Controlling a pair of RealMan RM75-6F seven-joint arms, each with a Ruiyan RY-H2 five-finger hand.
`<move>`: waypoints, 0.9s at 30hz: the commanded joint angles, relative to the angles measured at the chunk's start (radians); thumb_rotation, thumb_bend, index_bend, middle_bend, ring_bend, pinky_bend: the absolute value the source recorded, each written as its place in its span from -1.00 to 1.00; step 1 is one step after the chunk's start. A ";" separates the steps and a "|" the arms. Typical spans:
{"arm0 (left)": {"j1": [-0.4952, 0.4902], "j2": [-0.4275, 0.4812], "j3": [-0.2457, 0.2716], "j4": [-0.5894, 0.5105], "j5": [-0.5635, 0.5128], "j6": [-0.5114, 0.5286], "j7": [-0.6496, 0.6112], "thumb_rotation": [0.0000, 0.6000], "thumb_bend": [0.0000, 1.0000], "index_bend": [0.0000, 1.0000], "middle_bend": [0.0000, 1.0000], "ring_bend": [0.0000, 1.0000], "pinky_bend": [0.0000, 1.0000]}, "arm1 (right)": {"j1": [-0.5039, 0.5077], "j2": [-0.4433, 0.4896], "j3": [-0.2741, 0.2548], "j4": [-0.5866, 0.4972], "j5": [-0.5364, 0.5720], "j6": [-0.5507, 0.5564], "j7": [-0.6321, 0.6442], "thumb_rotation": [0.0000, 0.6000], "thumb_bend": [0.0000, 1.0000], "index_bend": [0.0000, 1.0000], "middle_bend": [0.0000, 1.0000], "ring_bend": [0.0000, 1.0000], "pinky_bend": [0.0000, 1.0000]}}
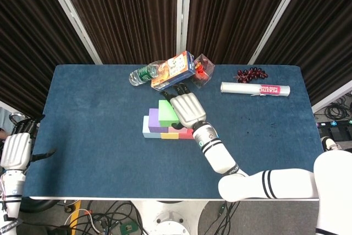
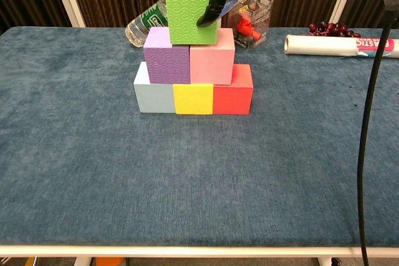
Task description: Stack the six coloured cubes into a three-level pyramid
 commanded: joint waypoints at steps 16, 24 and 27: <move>0.004 -0.005 0.002 0.017 0.002 0.001 -0.019 1.00 -0.82 -0.70 -0.69 -0.75 -0.75 | 0.004 -0.029 0.027 0.012 0.031 0.003 -0.044 1.00 -0.74 -0.70 -0.10 -0.86 -1.00; 0.003 -0.008 0.001 0.025 0.001 -0.002 -0.025 1.00 -0.82 -0.70 -0.69 -0.75 -0.75 | 0.008 -0.034 0.027 0.023 0.055 -0.011 -0.064 1.00 -0.74 -0.70 -0.12 -0.86 -1.00; 0.003 -0.009 0.001 0.028 0.000 -0.003 -0.026 1.00 -0.82 -0.70 -0.69 -0.75 -0.76 | 0.007 -0.032 0.029 0.021 0.056 -0.014 -0.065 1.00 -0.74 -0.72 -0.15 -0.86 -1.00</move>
